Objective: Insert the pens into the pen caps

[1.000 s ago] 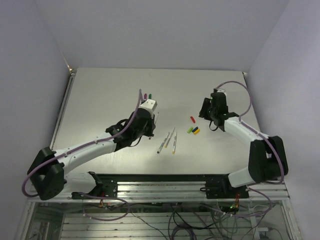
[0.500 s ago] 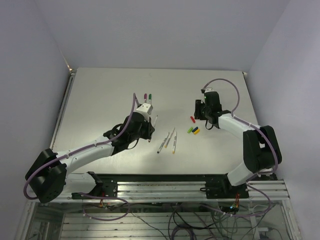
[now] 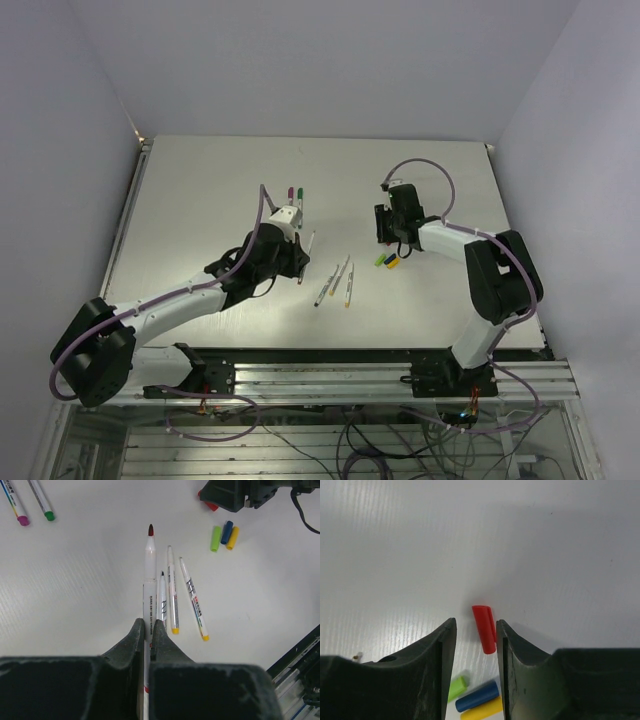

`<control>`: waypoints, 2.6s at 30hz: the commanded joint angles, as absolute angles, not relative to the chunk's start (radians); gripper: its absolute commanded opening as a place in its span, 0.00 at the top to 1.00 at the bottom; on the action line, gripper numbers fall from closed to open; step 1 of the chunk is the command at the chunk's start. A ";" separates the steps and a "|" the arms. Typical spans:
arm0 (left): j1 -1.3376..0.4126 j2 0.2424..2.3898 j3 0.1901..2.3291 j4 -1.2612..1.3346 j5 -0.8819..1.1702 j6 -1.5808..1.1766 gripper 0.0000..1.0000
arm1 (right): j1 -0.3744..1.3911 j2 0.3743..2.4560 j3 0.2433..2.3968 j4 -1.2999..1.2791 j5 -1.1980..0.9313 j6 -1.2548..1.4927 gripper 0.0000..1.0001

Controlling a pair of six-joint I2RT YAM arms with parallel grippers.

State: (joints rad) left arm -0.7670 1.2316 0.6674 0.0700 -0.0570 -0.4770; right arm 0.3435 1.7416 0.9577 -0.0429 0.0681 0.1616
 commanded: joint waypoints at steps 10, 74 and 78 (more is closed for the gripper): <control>-0.736 1.246 0.652 0.138 0.022 -0.497 0.93 | 0.341 1.830 1.032 -0.045 0.118 0.140 0.65; -0.693 1.269 0.650 0.177 0.079 -0.491 0.93 | 0.344 1.738 0.962 -0.143 0.081 0.367 1.00; -0.693 1.272 0.662 0.193 0.096 -0.477 0.93 | 0.344 1.598 0.928 -0.040 0.014 0.385 1.00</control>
State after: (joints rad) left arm -0.7006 1.2636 0.6266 0.1337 0.0517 -0.5037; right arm 0.3416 1.7290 0.9585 -0.0952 0.0944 0.3557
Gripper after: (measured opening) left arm 0.101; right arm 0.054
